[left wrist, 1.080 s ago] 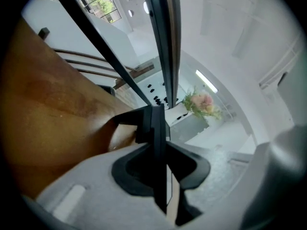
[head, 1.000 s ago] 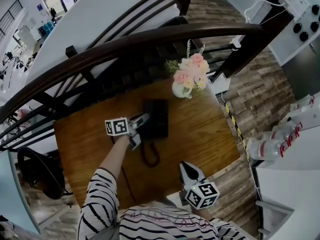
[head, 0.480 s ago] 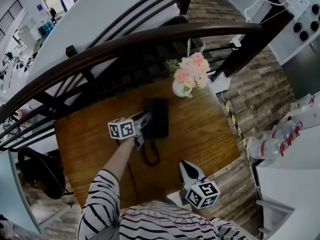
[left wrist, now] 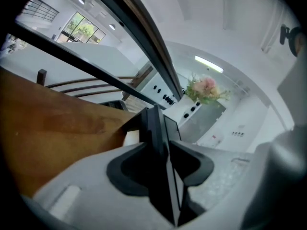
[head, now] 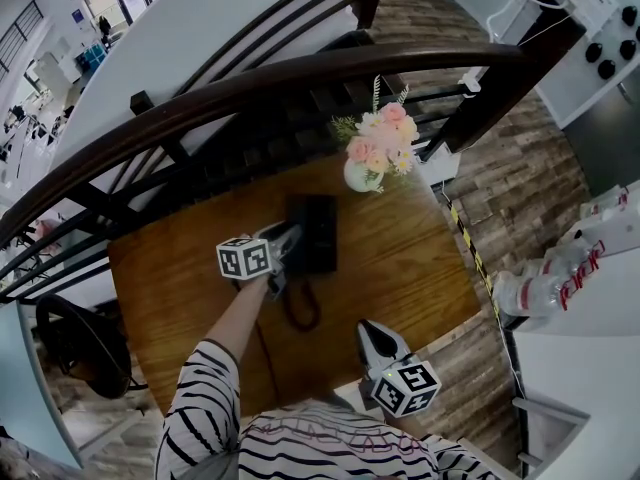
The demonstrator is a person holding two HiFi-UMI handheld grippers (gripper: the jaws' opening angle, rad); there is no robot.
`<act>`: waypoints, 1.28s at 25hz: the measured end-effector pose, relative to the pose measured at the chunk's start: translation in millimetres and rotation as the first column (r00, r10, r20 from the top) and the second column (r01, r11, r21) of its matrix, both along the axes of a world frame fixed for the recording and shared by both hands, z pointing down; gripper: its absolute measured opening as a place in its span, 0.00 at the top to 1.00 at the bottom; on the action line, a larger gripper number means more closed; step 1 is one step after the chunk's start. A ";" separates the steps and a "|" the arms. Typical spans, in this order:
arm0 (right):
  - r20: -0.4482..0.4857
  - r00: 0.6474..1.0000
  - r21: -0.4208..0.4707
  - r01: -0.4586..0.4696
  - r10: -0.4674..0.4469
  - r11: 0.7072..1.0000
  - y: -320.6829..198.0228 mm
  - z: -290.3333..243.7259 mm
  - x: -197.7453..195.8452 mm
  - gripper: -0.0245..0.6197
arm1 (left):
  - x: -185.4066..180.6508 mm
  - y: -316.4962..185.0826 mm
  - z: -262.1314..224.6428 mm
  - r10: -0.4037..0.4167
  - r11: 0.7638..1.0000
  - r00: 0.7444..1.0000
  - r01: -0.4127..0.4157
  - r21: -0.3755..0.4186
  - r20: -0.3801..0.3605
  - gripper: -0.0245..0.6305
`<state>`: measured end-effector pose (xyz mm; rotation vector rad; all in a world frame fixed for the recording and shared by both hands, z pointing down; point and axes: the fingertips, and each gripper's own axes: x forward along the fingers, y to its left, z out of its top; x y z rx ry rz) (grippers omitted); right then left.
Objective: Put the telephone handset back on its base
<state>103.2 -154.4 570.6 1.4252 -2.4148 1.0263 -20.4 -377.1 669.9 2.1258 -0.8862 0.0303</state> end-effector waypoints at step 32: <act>0.005 1.000 -0.009 0.002 -0.002 1.000 5.6 2.7 1.3 0.96 | -12.0 23.5 -5.3 -0.040 0.996 0.994 0.031 0.089 0.100 0.87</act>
